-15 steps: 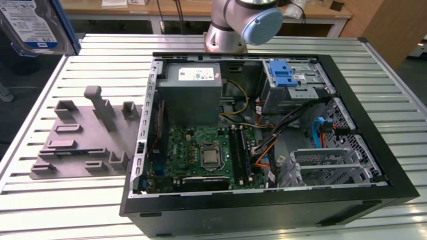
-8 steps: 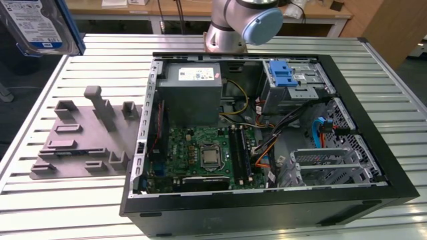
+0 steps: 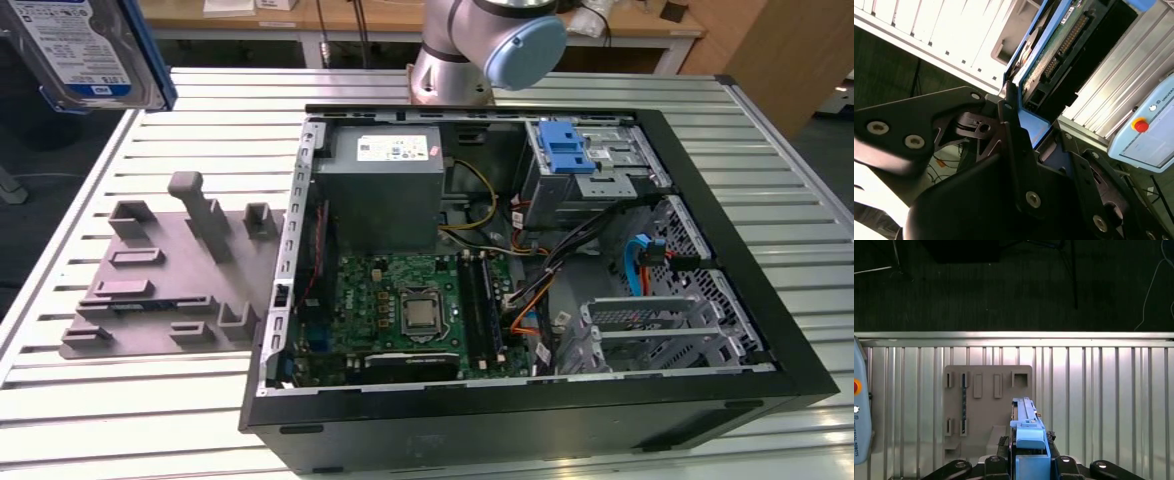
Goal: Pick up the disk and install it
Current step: 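Pick up the disk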
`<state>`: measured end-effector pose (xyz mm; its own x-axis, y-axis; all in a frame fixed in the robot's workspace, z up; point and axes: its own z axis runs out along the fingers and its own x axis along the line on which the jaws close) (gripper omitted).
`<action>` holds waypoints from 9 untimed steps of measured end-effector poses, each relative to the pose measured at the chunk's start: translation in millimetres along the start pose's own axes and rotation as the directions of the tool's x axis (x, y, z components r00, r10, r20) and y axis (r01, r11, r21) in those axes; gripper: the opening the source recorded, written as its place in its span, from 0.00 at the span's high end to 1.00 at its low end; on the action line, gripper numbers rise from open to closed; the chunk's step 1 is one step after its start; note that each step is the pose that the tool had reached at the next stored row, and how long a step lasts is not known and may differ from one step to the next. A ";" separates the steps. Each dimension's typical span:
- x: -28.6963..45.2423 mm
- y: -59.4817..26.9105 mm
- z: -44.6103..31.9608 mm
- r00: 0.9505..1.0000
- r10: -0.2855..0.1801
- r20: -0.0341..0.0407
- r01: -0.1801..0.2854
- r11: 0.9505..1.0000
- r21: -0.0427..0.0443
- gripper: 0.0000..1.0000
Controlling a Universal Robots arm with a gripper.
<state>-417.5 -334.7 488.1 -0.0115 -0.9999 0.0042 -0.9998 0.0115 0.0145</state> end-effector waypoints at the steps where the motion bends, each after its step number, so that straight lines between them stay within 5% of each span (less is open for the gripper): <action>1: 0.0 -0.8 0.0 1.000 0.000 0.000 0.000 1.000 0.000 0.64; 9: -0.1 -6.4 -0.1 1.000 0.000 0.000 0.000 1.000 0.000 0.64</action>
<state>-411.2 -334.7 488.1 -0.0115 -0.9999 0.0042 -0.9998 0.0116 0.0144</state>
